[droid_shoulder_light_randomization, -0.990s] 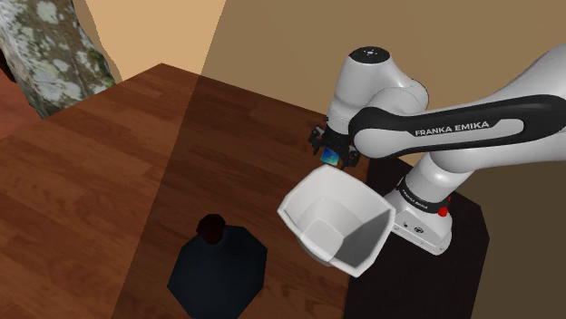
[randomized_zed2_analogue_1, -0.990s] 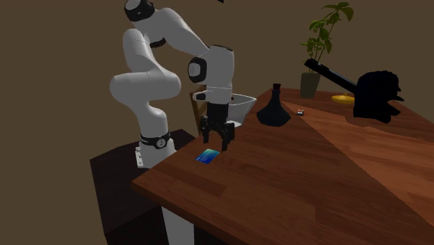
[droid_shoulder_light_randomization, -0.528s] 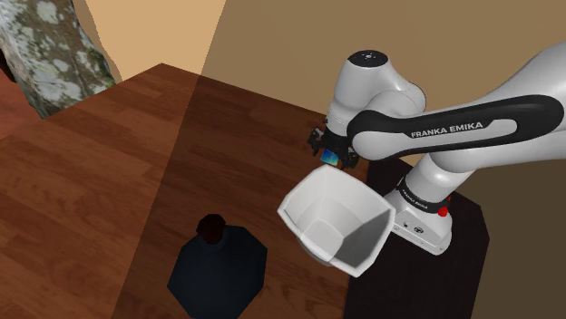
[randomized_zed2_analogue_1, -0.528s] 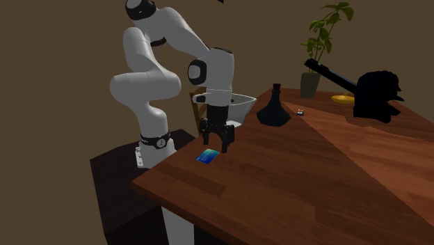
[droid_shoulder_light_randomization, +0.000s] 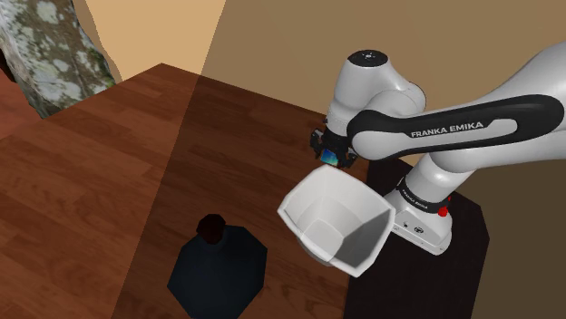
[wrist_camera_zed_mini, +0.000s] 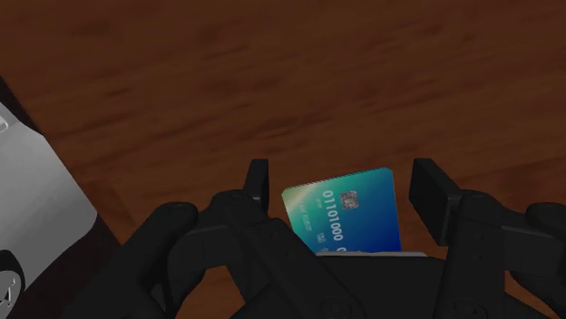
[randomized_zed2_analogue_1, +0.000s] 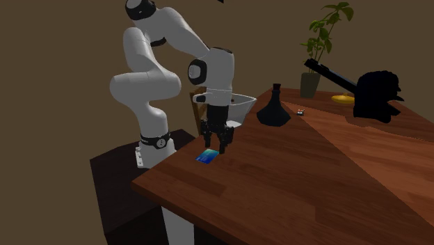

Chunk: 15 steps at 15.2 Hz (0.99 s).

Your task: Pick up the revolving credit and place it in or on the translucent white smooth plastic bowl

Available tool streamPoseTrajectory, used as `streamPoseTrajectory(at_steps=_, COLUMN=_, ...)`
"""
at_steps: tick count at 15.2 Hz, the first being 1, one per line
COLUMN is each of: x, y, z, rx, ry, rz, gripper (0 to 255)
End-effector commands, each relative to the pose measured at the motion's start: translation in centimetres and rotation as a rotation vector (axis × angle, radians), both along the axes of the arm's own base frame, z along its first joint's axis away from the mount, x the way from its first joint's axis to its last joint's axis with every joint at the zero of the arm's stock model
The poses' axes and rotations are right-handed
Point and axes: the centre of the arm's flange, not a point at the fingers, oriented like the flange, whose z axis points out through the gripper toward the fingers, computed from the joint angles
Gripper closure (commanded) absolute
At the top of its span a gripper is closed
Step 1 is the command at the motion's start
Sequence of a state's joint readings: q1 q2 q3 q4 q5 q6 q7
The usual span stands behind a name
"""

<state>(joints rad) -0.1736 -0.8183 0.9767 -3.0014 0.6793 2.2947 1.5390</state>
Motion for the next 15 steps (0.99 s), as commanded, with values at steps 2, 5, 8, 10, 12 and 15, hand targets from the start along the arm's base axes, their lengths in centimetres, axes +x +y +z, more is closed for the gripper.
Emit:
streamPoseTrajectory(at_steps=2, x=0.0, y=-0.1, z=-0.1, rx=0.000, ry=-0.001, rz=-0.002, gripper=255)
streamPoseTrajectory(at_steps=5, x=0.0, y=0.0, z=1.0, rx=0.000, ry=-0.001, rz=-0.002, gripper=255)
streamPoseTrajectory(at_steps=8, x=0.0, y=0.0, z=2.6, rx=0.000, ry=-0.001, rz=-0.002, gripper=255)
streamPoseTrajectory(at_steps=10, x=-0.1, y=0.0, z=2.6, rx=0.001, ry=-0.002, rz=-0.002, gripper=255)
streamPoseTrajectory(at_steps=12, x=1.5, y=-2.8, z=3.6, rx=0.140, ry=0.050, rz=0.071, gripper=0)
streamPoseTrajectory(at_steps=15, x=3.3, y=-5.2, z=3.0, rx=0.272, ry=0.098, rz=0.140, gripper=0)
